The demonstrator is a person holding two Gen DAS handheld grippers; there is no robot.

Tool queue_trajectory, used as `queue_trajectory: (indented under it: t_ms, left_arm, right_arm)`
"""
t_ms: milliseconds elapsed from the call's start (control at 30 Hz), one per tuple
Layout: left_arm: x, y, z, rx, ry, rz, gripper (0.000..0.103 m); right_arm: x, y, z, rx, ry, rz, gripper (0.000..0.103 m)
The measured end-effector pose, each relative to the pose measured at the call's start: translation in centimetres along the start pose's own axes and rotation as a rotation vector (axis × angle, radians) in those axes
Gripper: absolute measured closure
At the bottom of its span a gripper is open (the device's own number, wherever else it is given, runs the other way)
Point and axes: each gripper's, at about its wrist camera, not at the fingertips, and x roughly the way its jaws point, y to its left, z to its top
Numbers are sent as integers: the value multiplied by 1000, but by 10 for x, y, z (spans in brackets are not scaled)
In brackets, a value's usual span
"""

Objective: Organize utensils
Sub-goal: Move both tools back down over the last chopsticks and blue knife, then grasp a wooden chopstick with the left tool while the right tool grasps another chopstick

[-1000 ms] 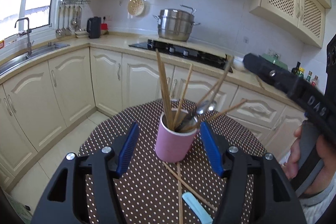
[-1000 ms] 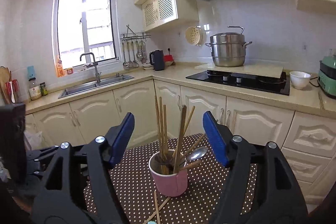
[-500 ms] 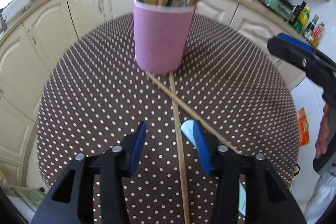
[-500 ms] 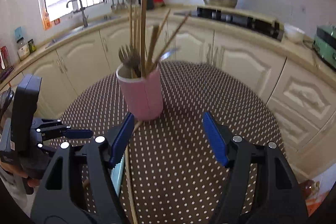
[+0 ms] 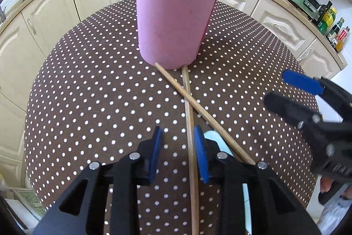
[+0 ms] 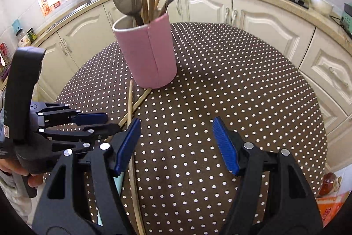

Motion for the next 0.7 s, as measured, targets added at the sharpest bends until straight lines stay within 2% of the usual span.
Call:
queue_trajectory:
  t_ms: [133, 167, 200, 233, 333, 500, 700]
  left_arm:
    - [8, -8, 11, 2, 6, 23, 74]
    - [9, -8, 12, -3, 5, 28, 80]
    - [9, -7, 15, -9, 2, 42, 92]
    - [8, -6, 15, -17, -1, 48, 94]
    - [7, 1, 11, -54, -15, 14, 95]
    - [-2, 12, -2, -102, -27, 7, 98]
    - [-16, 36, -22, -168, -44, 22, 98]
  right_arm:
    - [4, 1, 0, 6, 19, -2, 36]
    - [5, 0, 0, 8, 22, -2, 36]
    - [7, 0, 0, 11, 27, 1, 36]
    - [8, 0, 0, 11, 31, 3, 36]
    - [12, 2, 1, 3, 47, 7, 36]
    - [21, 17, 6, -42, 89, 23, 36]
    - [46, 42, 12, -102, 180, 23, 36]
